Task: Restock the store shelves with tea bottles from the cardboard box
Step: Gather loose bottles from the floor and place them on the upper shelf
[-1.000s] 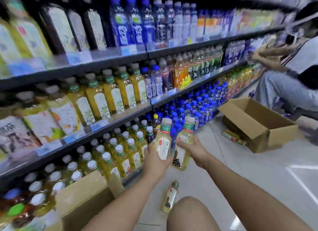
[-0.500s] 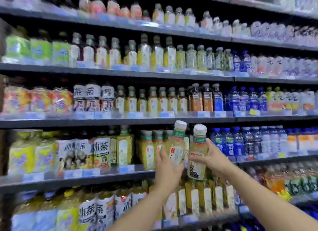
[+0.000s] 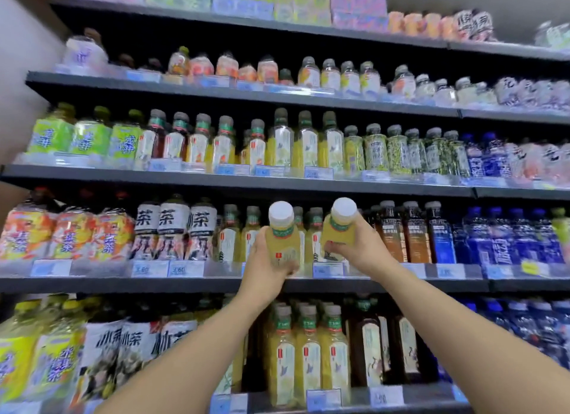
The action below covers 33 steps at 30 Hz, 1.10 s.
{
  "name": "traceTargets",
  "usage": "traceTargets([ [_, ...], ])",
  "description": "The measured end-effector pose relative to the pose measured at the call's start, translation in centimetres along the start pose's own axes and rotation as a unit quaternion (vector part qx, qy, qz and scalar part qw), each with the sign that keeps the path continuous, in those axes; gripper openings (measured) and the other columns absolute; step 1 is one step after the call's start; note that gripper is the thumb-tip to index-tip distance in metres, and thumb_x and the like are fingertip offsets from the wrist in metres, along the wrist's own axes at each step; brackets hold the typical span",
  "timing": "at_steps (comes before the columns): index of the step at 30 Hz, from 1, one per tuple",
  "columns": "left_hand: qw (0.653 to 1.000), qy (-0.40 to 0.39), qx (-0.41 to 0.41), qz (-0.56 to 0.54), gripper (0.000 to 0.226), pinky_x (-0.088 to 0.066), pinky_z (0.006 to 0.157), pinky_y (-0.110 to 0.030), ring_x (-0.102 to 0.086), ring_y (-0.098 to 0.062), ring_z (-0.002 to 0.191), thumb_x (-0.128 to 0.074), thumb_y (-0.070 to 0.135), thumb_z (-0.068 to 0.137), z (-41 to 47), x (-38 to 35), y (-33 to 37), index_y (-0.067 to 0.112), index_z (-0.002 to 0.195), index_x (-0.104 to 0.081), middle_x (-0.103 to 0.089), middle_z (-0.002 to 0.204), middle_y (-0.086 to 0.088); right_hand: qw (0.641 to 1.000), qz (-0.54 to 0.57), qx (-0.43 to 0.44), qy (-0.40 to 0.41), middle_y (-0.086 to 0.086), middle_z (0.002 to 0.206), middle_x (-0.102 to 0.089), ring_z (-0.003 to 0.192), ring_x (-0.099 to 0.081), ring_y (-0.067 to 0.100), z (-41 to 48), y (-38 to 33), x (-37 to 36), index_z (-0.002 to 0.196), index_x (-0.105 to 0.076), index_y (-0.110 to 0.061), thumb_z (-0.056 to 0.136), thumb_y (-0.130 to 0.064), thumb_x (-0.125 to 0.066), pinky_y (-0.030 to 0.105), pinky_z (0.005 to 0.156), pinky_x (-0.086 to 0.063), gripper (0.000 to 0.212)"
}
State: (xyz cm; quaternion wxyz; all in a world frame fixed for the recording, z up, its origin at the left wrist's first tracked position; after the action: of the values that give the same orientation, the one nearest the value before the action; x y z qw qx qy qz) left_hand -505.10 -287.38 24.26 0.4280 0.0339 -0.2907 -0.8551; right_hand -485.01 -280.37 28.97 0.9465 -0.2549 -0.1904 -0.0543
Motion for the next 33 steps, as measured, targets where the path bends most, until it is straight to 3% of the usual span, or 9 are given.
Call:
traceTargets([
  [3,0.999,-0.027,-0.004,0.027,0.065,-0.045,0.07,-0.011,-0.06,-0.011,0.102,-0.084,0.015,0.078,2.7,-1.4,-0.5,0.03,0.124,-0.041,-0.062,0.113,0.007,0.999,-0.044,0.011,-0.007,-0.008,0.117,-0.059,0.109,-0.054,0.015,3.3,2.1,0.0,0.135,-0.046,-0.028,0.078,-0.019,-0.083,0.029,0.09,-0.04,0.069],
  [9,0.999,-0.028,0.003,0.038,0.065,-0.051,0.075,-0.028,-0.063,-0.012,0.099,-0.086,0.026,0.074,6.7,-5.2,-1.5,0.037,0.118,-0.038,-0.064,0.108,0.009,0.993,-0.092,0.012,-0.072,-0.013,0.112,-0.063,0.105,-0.06,0.011,6.9,6.7,-1.3,0.13,-0.048,-0.031,0.074,-0.023,-0.086,0.026,0.088,-0.043,0.068],
  [13,0.997,-0.043,-0.01,0.07,0.061,-0.055,0.086,-0.038,-0.063,-0.012,0.099,-0.086,0.028,0.073,8.6,-6.9,-1.8,0.035,0.115,-0.042,-0.065,0.105,0.011,0.993,-0.041,-0.016,-0.105,-0.018,0.112,-0.067,0.101,-0.064,-0.004,7.7,10.1,-2.6,0.132,-0.049,-0.029,0.076,-0.023,-0.085,0.008,0.08,-0.046,0.067],
  [17,0.989,-0.076,0.021,0.125,0.062,-0.057,0.085,-0.037,-0.064,-0.012,0.098,-0.086,0.028,0.072,8.8,-7.5,-4.3,0.034,0.113,-0.04,-0.064,0.108,0.007,0.995,0.008,-0.039,-0.096,-0.023,0.123,-0.057,0.108,-0.054,-0.007,8.4,11.7,-3.2,0.138,-0.039,-0.041,0.083,-0.04,-0.077,0.019,0.092,-0.042,0.067],
  [22,0.975,-0.112,0.079,0.174,0.074,-0.055,0.093,-0.045,-0.062,-0.021,0.107,-0.081,0.048,0.072,9.8,-7.8,-5.7,0.023,0.126,-0.036,-0.061,0.119,-0.002,0.994,0.028,-0.087,-0.056,-0.003,0.152,-0.041,0.132,-0.045,0.018,9.1,12.7,-4.0,0.153,-0.025,-0.03,0.087,-0.059,-0.064,0.037,0.109,-0.037,0.082],
  [24,0.97,-0.131,0.093,0.184,0.075,-0.056,0.091,-0.043,-0.065,-0.018,0.104,-0.08,0.056,0.069,11.0,-8.2,-6.2,0.019,0.126,-0.048,-0.066,0.117,0.001,0.993,-0.012,-0.112,-0.045,0.004,0.157,-0.034,0.139,-0.04,0.024,9.3,13.4,-4.5,0.156,-0.019,-0.021,0.092,-0.054,-0.058,0.039,0.112,-0.034,0.081],
  [26,0.968,-0.144,0.101,0.181,0.053,-0.058,0.088,-0.04,-0.069,-0.013,0.095,-0.077,0.055,0.074,11.4,-8.5,-6.4,0.023,0.114,-0.066,-0.073,0.107,0.004,0.991,-0.056,-0.117,-0.036,0.006,0.158,-0.033,0.142,-0.036,0.027,9.5,13.6,-4.7,0.157,-0.017,-0.018,0.095,-0.048,-0.057,0.039,0.113,-0.032,0.08],
  [29,0.963,-0.129,0.11,0.212,0.04,-0.057,0.086,-0.039,-0.068,-0.019,0.092,-0.072,0.052,0.085,11.3,-9.1,-6.9,0.018,0.107,-0.073,-0.073,0.102,0.0,0.989,-0.091,-0.118,-0.012,0.007,0.155,-0.039,0.139,-0.04,0.029,9.6,13.4,-4.8,0.156,-0.02,-0.016,0.096,-0.045,-0.057,0.039,0.109,-0.036,0.076],
  [33,0.939,-0.098,0.102,0.312,0.048,-0.049,0.072,-0.034,-0.057,-0.023,0.085,-0.066,0.06,0.087,10.8,-9.6,-6.1,0.014,0.093,-0.055,-0.052,0.085,0.0,0.981,-0.152,-0.118,0.003,0.01,0.136,-0.057,0.116,-0.058,0.032,8.9,13.5,-5.9,0.151,-0.021,-0.017,0.09,-0.046,-0.062,0.041,0.089,-0.05,0.078],
])
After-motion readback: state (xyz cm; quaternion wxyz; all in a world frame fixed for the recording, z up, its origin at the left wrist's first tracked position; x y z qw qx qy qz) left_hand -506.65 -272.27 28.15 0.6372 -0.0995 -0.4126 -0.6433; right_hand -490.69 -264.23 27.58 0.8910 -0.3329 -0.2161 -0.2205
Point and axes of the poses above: each hand's wrist, its own z-axis towards the middle knuckle, its own x-axis out of the back of the hand, y = z × x, the point moved 5 cm from there along z, towards the middle knuckle
